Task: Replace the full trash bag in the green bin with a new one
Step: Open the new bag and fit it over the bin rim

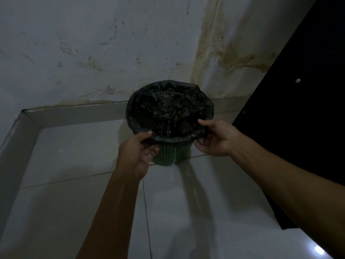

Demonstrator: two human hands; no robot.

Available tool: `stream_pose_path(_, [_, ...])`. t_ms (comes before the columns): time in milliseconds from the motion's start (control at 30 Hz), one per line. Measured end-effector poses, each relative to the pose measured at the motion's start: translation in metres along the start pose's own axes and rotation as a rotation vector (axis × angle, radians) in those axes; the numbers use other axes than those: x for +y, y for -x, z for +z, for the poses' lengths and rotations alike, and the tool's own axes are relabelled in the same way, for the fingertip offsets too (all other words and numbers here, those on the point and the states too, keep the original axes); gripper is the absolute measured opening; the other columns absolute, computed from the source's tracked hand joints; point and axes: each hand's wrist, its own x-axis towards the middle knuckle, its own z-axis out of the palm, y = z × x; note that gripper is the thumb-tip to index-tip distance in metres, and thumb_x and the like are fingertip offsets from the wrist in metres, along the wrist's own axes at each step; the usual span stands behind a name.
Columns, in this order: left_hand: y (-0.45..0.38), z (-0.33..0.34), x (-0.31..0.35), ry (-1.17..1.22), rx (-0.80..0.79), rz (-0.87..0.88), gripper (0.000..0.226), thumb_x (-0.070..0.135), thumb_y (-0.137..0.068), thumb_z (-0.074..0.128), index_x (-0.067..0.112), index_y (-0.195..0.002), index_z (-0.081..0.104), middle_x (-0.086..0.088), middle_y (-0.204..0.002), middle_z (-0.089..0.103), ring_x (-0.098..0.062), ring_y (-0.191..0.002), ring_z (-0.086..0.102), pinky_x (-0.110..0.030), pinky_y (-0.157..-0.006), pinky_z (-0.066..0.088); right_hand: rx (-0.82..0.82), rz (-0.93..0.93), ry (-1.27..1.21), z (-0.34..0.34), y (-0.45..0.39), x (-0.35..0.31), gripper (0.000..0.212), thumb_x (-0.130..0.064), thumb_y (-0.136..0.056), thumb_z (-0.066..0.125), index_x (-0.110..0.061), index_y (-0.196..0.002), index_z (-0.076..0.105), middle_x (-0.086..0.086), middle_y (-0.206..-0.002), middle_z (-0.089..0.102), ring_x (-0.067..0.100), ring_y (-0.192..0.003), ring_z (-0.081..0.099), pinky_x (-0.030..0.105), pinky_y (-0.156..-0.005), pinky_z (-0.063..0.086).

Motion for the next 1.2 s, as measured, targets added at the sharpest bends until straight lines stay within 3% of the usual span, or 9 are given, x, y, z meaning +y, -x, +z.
stream_pose_path(100, [-0.007,-0.003,0.009,0.095,0.037,0.03,0.006,0.006,-0.089,0.06,0.008,-0.083,0.06,-0.01,-0.082,0.063,-0.019,-0.069,0.057,-0.022,-0.048,0.05,-0.074,-0.023,-0.039,0.005,0.0,0.011,0.012,-0.018,-0.086,0.068,-0.01,-0.09,0.061,0.006,-0.086,0.061,0.02,-0.076,0.062,0.035,-0.069,0.052])
stream_pose_path(300, [-0.005,-0.005,0.014,0.286,0.007,-0.086,0.006,0.011,-0.091,0.061,0.006,-0.087,0.06,-0.011,-0.096,0.063,-0.022,-0.092,0.062,-0.039,-0.095,0.049,-0.055,-0.08,-0.205,0.023,-0.003,0.03,0.014,-0.01,-0.09,0.064,-0.007,-0.102,0.059,0.012,-0.094,0.063,0.024,-0.081,0.064,0.038,-0.066,0.055])
stream_pose_path(433, [-0.005,-0.006,0.023,0.313,0.022,-0.13,0.01,0.006,-0.092,0.057,0.003,-0.083,0.06,-0.012,-0.09,0.064,-0.024,-0.087,0.062,-0.041,-0.096,0.049,-0.043,-0.119,-0.209,0.031,-0.005,0.039,0.007,-0.009,-0.09,0.063,-0.01,-0.095,0.06,0.01,-0.092,0.065,0.023,-0.08,0.065,0.037,-0.057,0.057])
stream_pose_path(567, [-0.008,-0.004,0.033,0.421,0.002,-0.133,0.011,0.004,-0.091,0.056,0.001,-0.082,0.061,-0.012,-0.087,0.061,-0.025,-0.085,0.062,-0.039,-0.099,0.048,-0.054,-0.138,-0.239,0.033,-0.003,0.041,0.007,-0.006,-0.091,0.061,-0.009,-0.097,0.059,0.011,-0.093,0.064,0.026,-0.083,0.064,0.039,-0.074,0.053])
stream_pose_path(733, [-0.018,-0.002,0.034,0.566,-0.003,-0.11,0.007,0.007,-0.093,0.055,0.003,-0.088,0.057,-0.013,-0.095,0.054,-0.023,-0.084,0.058,-0.038,-0.085,0.052,-0.077,-0.134,-0.288,0.032,0.0,0.038,0.006,-0.004,-0.093,0.058,-0.006,-0.099,0.058,0.014,-0.096,0.062,0.028,-0.085,0.062,0.045,-0.077,0.053])
stream_pose_path(867, [-0.024,0.001,0.025,0.434,0.006,-0.107,0.02,0.002,-0.098,0.041,0.0,-0.086,0.057,-0.011,-0.089,0.058,-0.019,-0.08,0.057,-0.029,-0.087,0.047,-0.069,-0.148,-0.291,0.033,0.001,0.038,0.024,-0.002,-0.093,0.057,-0.007,-0.117,0.056,0.013,-0.101,0.061,0.029,-0.09,0.06,0.046,-0.072,0.052])
stream_pose_path(1000, [-0.03,-0.004,0.024,0.306,0.047,-0.126,0.015,0.007,-0.097,0.047,0.006,-0.089,0.06,-0.005,-0.091,0.058,-0.016,-0.081,0.056,-0.028,-0.086,0.048,-0.059,-0.152,-0.268,0.033,0.002,0.036,0.033,-0.001,-0.093,0.056,-0.008,-0.126,0.054,0.013,-0.103,0.06,0.031,-0.1,0.059,0.047,-0.07,0.052])
stream_pose_path(1067, [-0.03,-0.005,0.022,0.239,0.086,-0.128,0.013,0.009,-0.095,0.053,0.007,-0.084,0.059,-0.003,-0.086,0.055,-0.013,-0.074,0.053,-0.026,-0.078,0.051,-0.055,-0.153,-0.248,0.032,0.002,0.033,0.035,-0.001,-0.094,0.055,-0.008,-0.128,0.052,0.012,-0.101,0.06,0.03,-0.098,0.059,0.048,-0.075,0.052])
stream_pose_path(1200, [-0.029,-0.003,0.017,0.129,0.134,-0.109,0.021,0.014,-0.095,0.055,0.01,-0.075,0.055,0.0,-0.071,0.051,-0.007,-0.056,0.047,-0.02,-0.05,0.045,-0.055,-0.13,-0.217,0.031,0.004,0.028,0.034,-0.001,-0.096,0.051,-0.006,-0.129,0.051,0.012,-0.107,0.059,0.033,-0.121,0.053,0.05,-0.086,0.048])
